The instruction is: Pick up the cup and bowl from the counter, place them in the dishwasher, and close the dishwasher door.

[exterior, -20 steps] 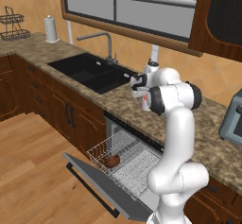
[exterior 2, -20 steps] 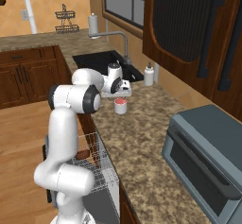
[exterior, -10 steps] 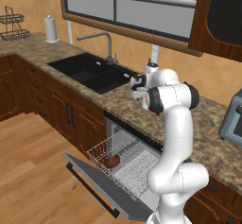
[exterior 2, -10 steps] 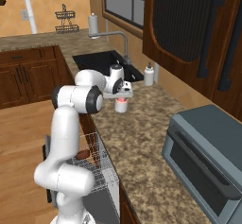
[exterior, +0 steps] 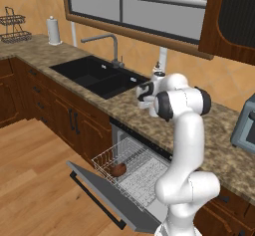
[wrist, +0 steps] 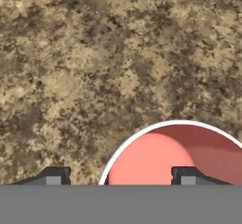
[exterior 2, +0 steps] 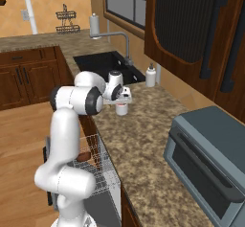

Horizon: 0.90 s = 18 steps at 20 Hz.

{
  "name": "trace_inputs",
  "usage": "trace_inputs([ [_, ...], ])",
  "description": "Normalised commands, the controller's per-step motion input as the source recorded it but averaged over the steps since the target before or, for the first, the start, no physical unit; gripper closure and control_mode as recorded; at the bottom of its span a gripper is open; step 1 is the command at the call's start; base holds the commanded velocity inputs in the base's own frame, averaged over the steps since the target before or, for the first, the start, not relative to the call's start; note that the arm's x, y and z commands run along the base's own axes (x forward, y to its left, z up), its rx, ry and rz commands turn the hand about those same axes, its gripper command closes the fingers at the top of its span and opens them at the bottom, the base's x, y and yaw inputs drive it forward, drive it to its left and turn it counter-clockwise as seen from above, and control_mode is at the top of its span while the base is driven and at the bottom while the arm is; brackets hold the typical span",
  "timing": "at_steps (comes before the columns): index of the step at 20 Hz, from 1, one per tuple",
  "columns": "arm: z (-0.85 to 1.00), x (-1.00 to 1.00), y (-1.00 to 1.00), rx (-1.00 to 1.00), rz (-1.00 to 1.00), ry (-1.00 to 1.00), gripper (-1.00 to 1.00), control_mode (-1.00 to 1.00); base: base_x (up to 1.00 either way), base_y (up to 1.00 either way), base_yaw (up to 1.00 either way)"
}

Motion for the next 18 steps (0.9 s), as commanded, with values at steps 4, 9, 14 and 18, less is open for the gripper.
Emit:
trace_inputs([
  [4, -0.34, -0.04, 0.02, 0.0, 0.07, 0.0, 1.0, -1.0, 0.0, 0.0, 0.0],
  [9, -0.02, -0.02, 0.0, 0.0, 0.03, 0.0, 1.0, -1.0, 0.0, 0.0, 0.0],
  [14, 0.16, -0.62, 0.02, 0.01, -0.03, -0.04, 1.0, -1.0, 0.0, 0.0, 0.0],
  [18, 0.42, -1.0, 0.41, 0.0, -0.04, -0.02, 1.0, -1.0, 0.0, 0.0, 0.0],
])
